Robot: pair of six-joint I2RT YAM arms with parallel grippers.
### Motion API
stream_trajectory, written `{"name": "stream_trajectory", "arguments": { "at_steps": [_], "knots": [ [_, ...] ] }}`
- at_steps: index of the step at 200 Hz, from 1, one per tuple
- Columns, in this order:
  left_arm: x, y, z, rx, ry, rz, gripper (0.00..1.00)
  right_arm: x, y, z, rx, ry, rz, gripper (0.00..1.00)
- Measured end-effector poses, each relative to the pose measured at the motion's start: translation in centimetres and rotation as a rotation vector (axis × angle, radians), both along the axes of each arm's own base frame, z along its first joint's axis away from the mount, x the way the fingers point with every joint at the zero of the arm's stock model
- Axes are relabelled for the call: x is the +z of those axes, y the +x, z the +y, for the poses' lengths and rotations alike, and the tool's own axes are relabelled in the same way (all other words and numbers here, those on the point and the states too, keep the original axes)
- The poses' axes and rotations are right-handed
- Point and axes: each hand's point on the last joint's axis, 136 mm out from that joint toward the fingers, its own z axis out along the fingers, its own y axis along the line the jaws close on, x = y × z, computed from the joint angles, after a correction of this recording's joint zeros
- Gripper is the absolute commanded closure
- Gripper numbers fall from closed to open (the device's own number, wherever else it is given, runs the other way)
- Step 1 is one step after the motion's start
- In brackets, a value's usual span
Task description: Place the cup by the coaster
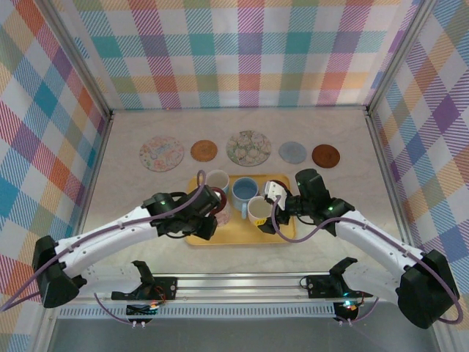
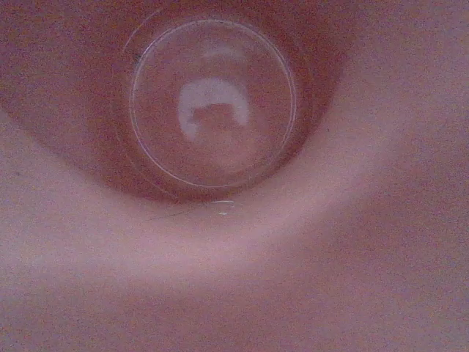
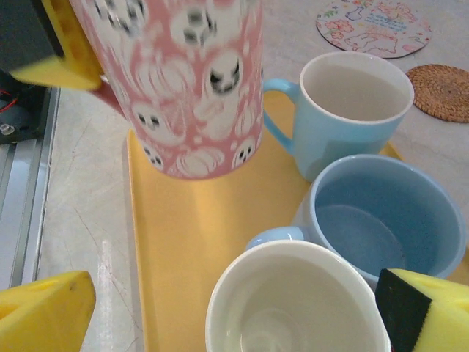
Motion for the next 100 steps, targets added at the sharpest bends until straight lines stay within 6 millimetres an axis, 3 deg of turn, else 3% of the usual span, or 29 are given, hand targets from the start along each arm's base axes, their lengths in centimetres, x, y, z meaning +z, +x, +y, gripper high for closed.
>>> {"name": "stream_trajectory", "arguments": {
  "at_steps": [61,100],
  "knots": [
    [6.5,1.3,-0.6,-0.002,-0.087,-0.124,1.0,0.4,0.4,0.1,-0.008,0.008,-0.027,0.01],
    [8.9,3.1,-1.0,0.025,-0.085,-0.173,1.0,1.0,1.4,0.0,-0.048,0.002,-0.06,0.01]
  ]
}}
